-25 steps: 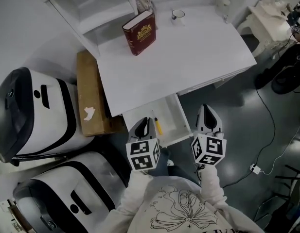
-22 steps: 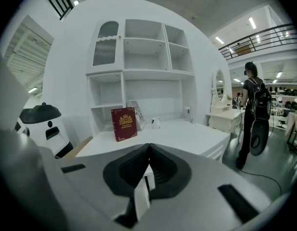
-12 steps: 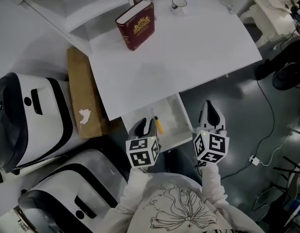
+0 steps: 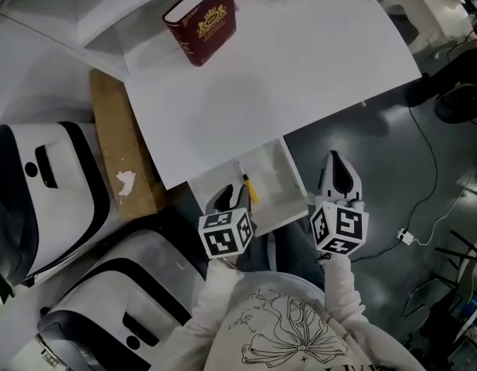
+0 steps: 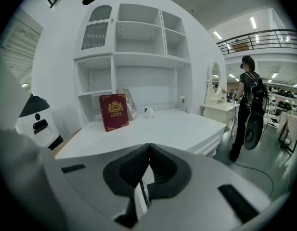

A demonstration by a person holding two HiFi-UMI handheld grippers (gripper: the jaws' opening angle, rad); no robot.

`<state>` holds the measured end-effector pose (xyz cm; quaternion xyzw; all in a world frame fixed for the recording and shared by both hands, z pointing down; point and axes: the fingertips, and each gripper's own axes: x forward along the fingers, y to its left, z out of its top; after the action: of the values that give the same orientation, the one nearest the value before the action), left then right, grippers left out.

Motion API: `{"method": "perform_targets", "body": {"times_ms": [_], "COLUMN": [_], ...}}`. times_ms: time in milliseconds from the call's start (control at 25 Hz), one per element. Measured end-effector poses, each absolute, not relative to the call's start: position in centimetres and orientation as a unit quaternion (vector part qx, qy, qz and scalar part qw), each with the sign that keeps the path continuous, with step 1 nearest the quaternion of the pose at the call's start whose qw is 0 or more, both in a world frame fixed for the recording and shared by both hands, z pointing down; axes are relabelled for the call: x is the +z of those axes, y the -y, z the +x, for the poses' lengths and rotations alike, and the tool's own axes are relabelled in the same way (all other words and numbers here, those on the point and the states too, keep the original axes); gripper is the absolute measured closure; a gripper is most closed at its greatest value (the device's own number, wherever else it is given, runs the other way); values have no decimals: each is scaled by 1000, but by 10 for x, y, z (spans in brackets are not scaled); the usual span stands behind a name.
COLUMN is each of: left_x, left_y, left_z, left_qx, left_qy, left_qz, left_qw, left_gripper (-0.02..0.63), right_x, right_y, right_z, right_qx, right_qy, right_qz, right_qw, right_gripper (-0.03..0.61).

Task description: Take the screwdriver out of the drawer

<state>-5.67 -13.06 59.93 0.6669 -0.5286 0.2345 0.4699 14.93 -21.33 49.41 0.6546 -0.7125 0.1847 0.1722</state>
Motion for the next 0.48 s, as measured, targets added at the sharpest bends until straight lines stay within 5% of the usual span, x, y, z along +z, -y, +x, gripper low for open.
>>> {"method": "perform_targets", "body": {"times_ms": [480], "left_x": [661], "left_y": [130], "left_z": [-46], "left_qx": [269], "left_qy": [523], "left_qz": [616], "left_qw": [523], "left_gripper": [488], "right_x": [531], "right_y": [233], "right_z": [171], "right_qx": [203], "right_qy": [712], "right_qz": [645], "right_qw": [190], "right_gripper": [575]}}
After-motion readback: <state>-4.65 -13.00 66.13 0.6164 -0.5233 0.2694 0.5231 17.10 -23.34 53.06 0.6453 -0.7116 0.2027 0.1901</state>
